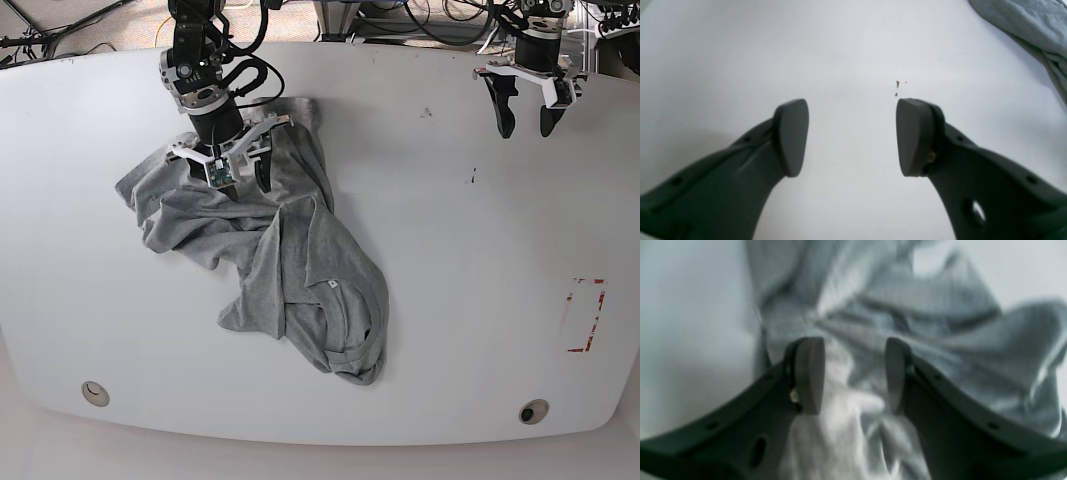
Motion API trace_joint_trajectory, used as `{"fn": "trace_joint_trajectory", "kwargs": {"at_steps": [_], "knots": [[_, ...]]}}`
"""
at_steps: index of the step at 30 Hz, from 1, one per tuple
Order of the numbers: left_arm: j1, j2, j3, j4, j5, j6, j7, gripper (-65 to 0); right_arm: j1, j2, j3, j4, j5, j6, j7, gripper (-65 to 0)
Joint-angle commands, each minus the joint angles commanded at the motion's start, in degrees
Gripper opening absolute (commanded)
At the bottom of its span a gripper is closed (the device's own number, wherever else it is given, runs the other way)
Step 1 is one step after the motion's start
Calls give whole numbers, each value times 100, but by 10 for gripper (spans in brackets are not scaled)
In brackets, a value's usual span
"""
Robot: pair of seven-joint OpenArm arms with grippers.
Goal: Fold the T-shirt properly
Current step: 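Close the right gripper on the shirt fabric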
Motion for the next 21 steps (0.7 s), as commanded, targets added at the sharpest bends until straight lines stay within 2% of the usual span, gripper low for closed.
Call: {"fn": "trace_joint_trajectory", "kwargs": {"at_steps": [3, 9, 13, 15, 21], "knots": [[-37, 3, -24, -27, -5, 9, -7, -265, 402, 34, -455, -42, -80, -41, -235, -364], [-61, 1, -43, -33, -1, 4, -10, -264, 778, 32, -782, -260, -88, -58, -428, -353], [-78, -4, -52, -24, -5, 6, -2, -262, 1078, 32, -967, -457, -90, -63, -597, -332], [-100, -17, -22, -12, 1, 20, -6, -265, 1380, 26, -1237, -604, -53, -5, -792, -299], [-87, -11, -38, -21, -8, 16, 1, -266, 1550, 31, -1337, -837, -69, -11, -829, -289]]}}
